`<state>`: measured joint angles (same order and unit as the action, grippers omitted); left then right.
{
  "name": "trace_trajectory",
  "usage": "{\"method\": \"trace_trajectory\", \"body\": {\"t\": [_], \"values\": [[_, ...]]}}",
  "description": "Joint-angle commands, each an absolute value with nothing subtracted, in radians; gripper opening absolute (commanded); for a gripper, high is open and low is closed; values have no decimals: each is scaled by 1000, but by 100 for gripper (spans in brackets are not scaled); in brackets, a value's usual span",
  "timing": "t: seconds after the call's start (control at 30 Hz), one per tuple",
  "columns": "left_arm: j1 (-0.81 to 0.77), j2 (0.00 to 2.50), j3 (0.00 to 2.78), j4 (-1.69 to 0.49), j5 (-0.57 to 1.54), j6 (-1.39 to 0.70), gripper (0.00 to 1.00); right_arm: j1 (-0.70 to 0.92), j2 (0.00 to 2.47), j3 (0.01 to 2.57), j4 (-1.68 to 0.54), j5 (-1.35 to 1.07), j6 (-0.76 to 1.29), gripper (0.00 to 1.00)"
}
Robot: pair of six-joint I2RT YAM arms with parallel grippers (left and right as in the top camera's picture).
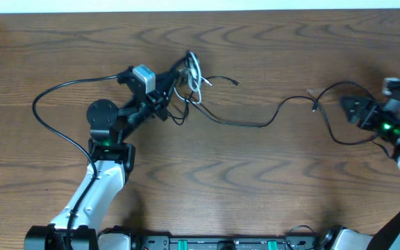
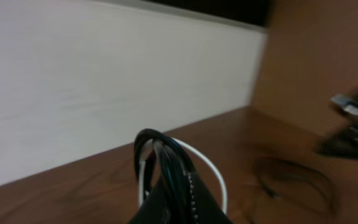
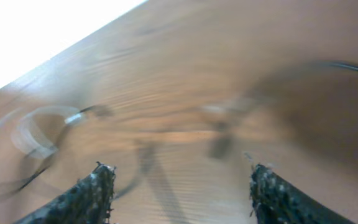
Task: Untangle cables
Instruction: 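Bring the right gripper back and grasp the bundle beside the left gripper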
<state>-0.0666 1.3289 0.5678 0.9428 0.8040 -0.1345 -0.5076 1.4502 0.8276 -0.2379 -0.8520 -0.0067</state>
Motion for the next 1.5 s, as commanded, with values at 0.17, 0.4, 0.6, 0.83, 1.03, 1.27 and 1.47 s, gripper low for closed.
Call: {"method": "trace_trajectory", "body": {"t": [0.17, 0.4, 0.6, 0.83, 1.03, 1.27, 1.47], "values": [[-97, 1330, 582, 960, 962, -136, 8, -259, 1453, 834, -216, -1118, -113, 78], [-183, 1330, 582, 960, 960, -108, 8, -24, 1453, 834, -168, -1118, -110, 80], [-208, 1330, 582, 960, 961, -72, 7, 102, 1453, 834, -96, -1117, -109, 79], [-234, 1330, 582, 960, 960, -72, 7, 192, 1453, 834, -45, -1118, -109, 80], [-267, 1330, 582, 959, 957, -72, 7, 271, 1453, 834, 36, -1117, -101, 77], [-268, 1330, 582, 949, 958, -72, 7, 292, 1453, 834, 143, -1114, -30, 45], [-268, 1330, 582, 949, 957, -72, 7, 291, 1453, 834, 134, -1101, -22, 1]]}}
